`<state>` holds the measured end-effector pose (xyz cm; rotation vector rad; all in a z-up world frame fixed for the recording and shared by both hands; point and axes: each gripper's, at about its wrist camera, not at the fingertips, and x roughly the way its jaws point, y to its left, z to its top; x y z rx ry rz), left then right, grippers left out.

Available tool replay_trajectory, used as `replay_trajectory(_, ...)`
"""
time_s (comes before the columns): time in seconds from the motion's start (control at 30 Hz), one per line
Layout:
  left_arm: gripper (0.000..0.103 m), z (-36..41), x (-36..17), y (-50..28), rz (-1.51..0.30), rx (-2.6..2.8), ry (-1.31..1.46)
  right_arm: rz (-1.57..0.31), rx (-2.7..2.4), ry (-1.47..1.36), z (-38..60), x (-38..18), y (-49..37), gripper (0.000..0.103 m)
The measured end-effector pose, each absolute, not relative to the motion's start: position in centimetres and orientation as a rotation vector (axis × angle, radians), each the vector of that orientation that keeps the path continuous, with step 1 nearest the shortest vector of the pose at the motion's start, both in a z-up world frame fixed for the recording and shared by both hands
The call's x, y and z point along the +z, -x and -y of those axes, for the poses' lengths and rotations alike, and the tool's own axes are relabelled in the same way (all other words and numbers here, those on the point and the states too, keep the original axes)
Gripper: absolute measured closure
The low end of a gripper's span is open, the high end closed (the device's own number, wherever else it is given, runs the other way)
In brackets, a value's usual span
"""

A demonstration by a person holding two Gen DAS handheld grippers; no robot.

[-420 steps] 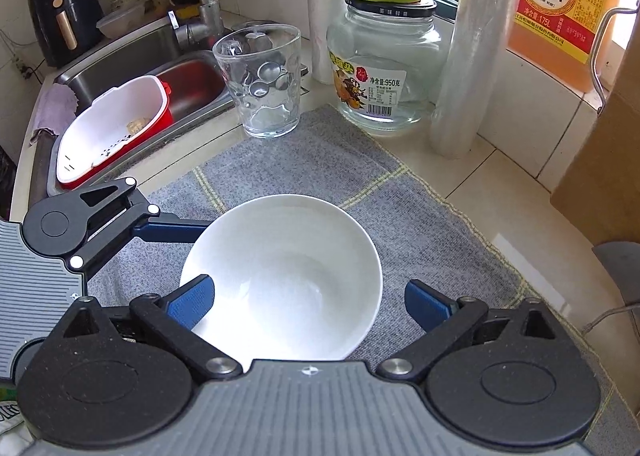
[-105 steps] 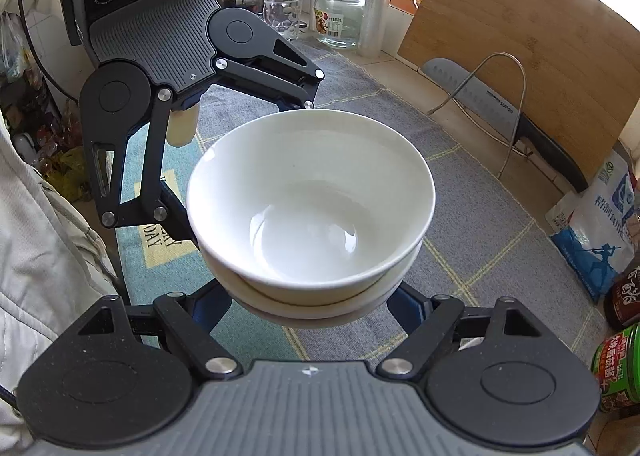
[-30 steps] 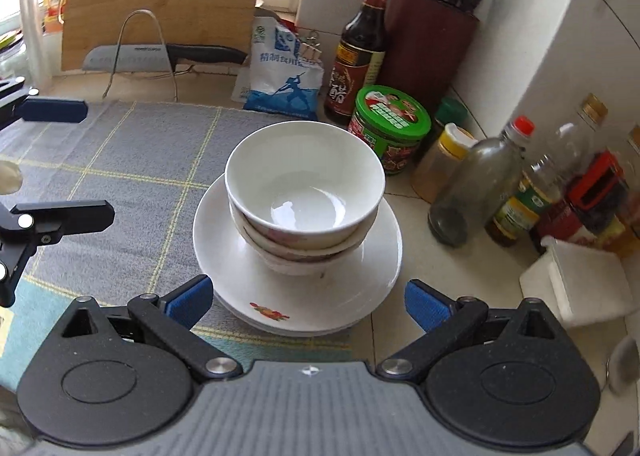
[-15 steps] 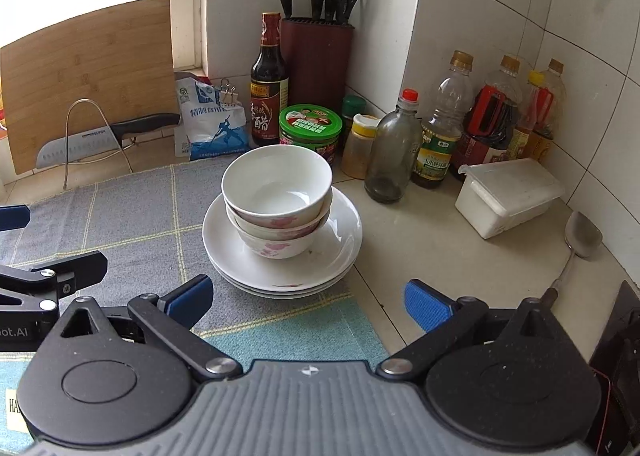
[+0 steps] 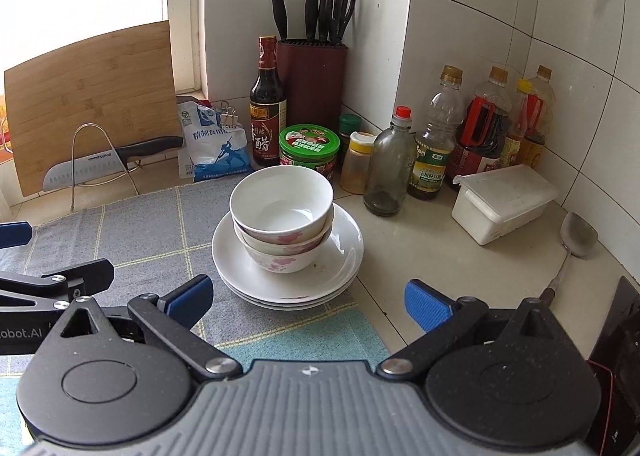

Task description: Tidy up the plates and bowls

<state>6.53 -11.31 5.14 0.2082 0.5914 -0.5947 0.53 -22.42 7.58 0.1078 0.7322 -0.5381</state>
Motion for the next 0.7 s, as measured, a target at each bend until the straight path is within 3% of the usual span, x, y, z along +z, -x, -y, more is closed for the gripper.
replay_trajectory(0.7, 0.002, 11.11, 5.51, -6.77, -0.582, -0.590, -0.209, -0.721, -0.541, -0.097, 22.25, 8.10, -0.90, 0.000)
